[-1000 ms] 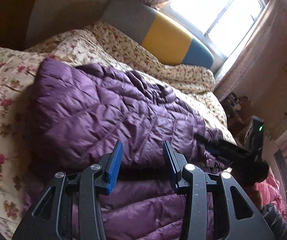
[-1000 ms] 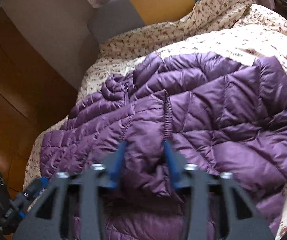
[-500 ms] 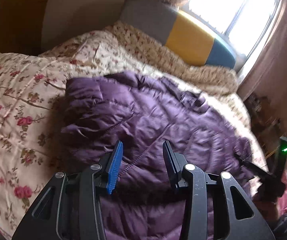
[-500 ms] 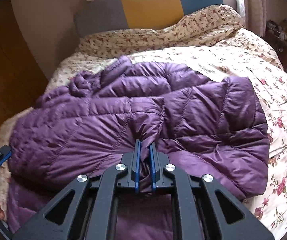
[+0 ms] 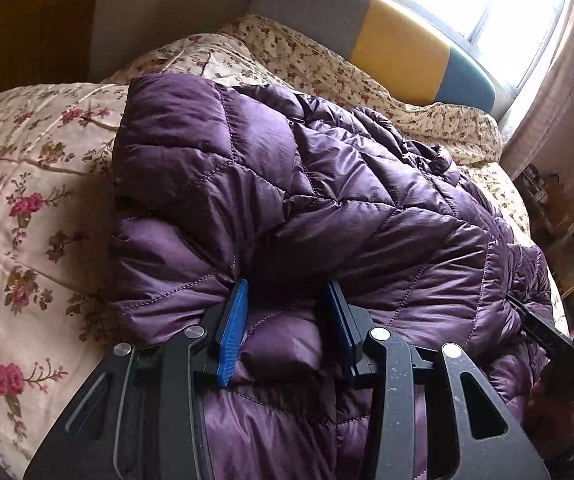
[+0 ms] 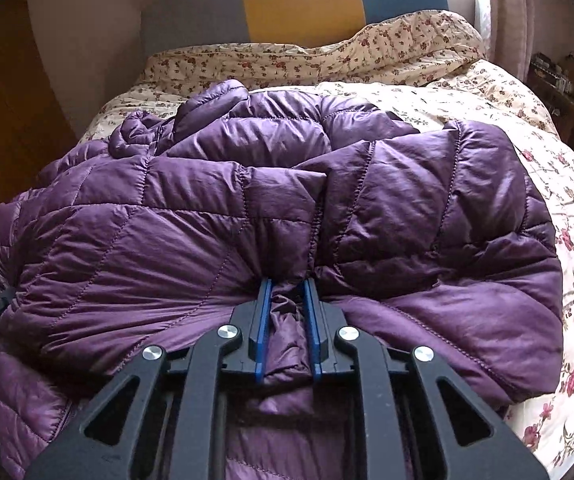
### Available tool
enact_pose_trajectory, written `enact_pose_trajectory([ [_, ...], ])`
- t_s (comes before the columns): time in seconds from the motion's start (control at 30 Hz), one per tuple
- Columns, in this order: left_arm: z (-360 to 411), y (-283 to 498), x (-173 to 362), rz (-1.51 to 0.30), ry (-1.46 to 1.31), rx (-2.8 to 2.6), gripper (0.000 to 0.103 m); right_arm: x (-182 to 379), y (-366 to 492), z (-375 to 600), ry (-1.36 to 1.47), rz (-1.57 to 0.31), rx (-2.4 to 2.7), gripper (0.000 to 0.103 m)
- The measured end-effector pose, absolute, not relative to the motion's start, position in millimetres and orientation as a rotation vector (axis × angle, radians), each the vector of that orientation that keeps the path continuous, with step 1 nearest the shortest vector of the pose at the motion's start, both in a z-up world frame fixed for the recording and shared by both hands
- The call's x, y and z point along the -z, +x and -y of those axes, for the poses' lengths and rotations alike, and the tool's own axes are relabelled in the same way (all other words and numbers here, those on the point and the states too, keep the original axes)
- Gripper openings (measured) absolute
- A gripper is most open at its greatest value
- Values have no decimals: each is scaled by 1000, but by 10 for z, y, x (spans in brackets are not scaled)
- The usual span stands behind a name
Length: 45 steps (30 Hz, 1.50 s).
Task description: Fold large clothes
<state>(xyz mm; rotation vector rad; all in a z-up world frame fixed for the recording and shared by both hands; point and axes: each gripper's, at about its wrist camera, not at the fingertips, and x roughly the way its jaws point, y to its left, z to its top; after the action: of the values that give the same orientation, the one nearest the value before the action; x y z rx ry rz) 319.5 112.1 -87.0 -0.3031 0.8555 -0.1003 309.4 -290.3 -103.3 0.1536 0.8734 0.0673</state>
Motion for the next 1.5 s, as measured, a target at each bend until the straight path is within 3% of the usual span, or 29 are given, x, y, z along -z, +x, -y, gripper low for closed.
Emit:
enact_pose_trajectory([
  [0.03, -1108, 3190, 845, -858, -289, 97, 41, 1012, 3095, 2877, 142, -874, -62, 16],
  [0.1, -1063, 3205, 786, -862, -279, 107, 52, 965, 3082, 2870, 122, -876, -50, 21],
  [0.13, -1019, 3201, 732, -863, -271, 112, 64, 938, 3078, 2865, 116, -874, -45, 24],
  [0.17, -980, 3184, 684, -856, -255, 107, 75, 898, 3065, 2872, 105, -869, -37, 31],
  [0.2, -949, 3159, 635, -843, -236, 97, 77, 854, 3047, 2883, 100, -859, -30, 41],
  [0.6, -627, 3303, 225, -757, -168, 141, 77, 342, 3043, 2377, 76, -717, -160, 60],
  [1.13, -580, 3656, 746, -829, -140, 130, 78, 960, 3477, 2040, 1, -782, -150, 62],
  [1.5, -535, 3707, 856, -831, -126, 113, 81, 1052, 3543, 2072, 20, -785, -156, 62],
])
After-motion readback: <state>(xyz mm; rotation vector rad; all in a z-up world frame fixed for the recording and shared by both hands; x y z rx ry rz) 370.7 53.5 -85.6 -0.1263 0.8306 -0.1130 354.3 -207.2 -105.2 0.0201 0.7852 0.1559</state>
